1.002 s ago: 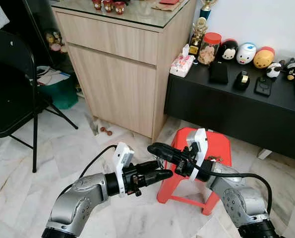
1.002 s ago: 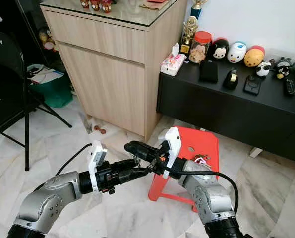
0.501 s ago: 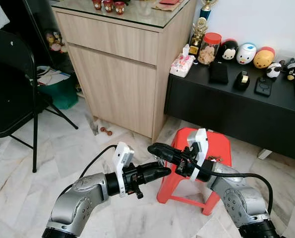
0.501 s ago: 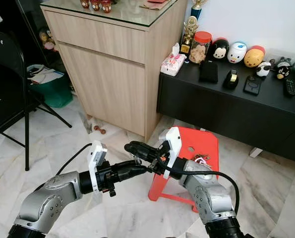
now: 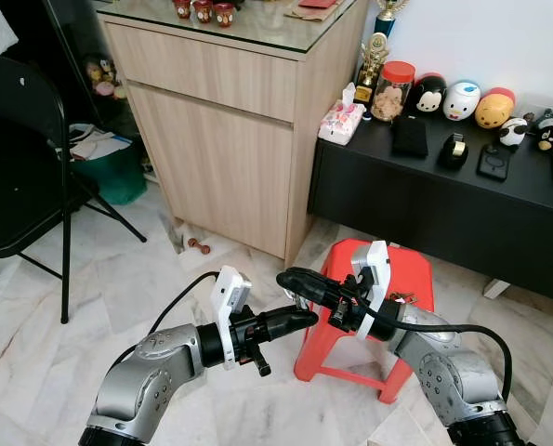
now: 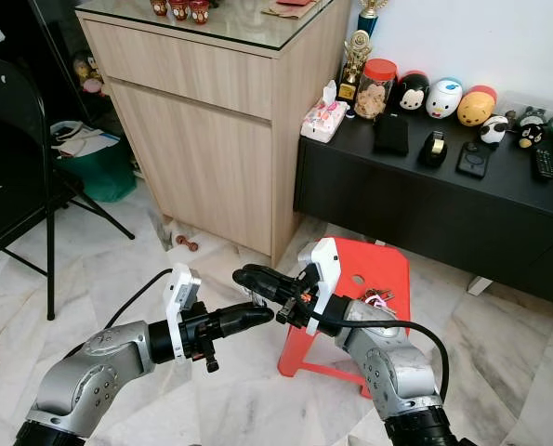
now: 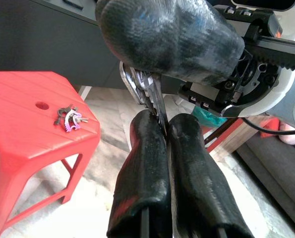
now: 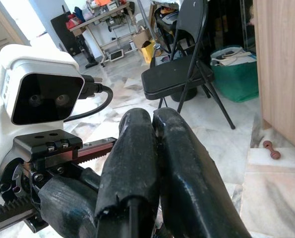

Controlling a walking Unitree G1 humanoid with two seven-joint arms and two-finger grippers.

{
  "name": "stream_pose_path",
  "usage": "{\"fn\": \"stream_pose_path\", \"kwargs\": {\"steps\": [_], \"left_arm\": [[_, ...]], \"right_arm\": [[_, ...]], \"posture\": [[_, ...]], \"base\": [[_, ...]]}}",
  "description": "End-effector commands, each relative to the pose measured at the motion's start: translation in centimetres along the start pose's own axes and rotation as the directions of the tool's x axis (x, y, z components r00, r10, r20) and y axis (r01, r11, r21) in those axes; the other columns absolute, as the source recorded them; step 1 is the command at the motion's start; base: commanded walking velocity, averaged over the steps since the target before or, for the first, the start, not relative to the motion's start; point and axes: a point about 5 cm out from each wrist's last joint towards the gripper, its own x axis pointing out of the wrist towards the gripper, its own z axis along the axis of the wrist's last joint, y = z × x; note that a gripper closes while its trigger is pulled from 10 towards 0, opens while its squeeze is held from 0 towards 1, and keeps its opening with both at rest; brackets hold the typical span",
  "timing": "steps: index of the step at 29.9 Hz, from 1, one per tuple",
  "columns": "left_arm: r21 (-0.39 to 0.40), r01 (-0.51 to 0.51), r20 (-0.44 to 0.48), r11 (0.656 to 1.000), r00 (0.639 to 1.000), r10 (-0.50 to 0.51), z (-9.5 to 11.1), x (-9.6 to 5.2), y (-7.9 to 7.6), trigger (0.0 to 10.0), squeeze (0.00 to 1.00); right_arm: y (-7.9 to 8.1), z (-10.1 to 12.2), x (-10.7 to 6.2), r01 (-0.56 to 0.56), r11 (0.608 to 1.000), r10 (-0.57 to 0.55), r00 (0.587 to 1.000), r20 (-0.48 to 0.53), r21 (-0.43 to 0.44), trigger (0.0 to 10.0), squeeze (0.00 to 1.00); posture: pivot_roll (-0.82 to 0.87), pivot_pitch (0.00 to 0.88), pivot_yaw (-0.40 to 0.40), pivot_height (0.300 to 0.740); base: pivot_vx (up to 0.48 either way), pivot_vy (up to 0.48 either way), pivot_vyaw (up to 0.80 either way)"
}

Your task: Hang keys on a hook

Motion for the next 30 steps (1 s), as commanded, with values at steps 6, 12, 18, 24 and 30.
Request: {"fn": "stream_pose_path", "kwargs": {"steps": [6,12,18,24,30], "left_arm": [[-0.003,-0.006,0.007,1.000,1.000,0.006,-0.1,0.0,0.0,0.0,0.00],[-0.002,-0.006,0.005,1.000,1.000,0.006,-0.1,-0.1,0.0,0.0,0.00],[-0.002,-0.003,-0.001,1.000,1.000,0.003,-0.2,-0.1,0.0,0.0,0.00],[0.000,-0.001,-0.016,1.000,1.000,0.001,-0.5,0.0,-0.1,0.0,0.00],[0.006,-0.003,-0.041,1.000,0.999,0.003,-0.9,-0.1,-0.2,0.0,0.00]], "right_arm": [[-0.2,-0.1,-0.3,0.012,1.000,-0.012,1.000,-0.015,-0.011,10.0,0.00],[-0.1,-0.2,-0.2,0.008,1.000,-0.008,1.000,-0.019,-0.004,10.0,0.00],[-0.2,0.0,-0.3,0.004,1.000,-0.004,1.000,-0.018,-0.004,10.0,1.00],[-0.4,0.3,-0.5,0.012,0.999,-0.013,0.999,-0.032,-0.032,10.0,1.00],[-1.3,0.7,-0.7,0.073,0.994,-0.076,0.996,-0.042,-0.080,10.0,0.00]], "posture": [[0.11,0.095,-0.049,0.740],[0.11,0.096,-0.049,0.740],[0.11,0.097,-0.049,0.740],[0.11,0.097,-0.050,0.740],[0.11,0.099,-0.050,0.740]], "base": [[0.000,0.000,0.00],[0.000,0.000,0.00],[0.000,0.000,0.00],[0.000,0.000,0.00],[0.000,0.000,0.00]]}}
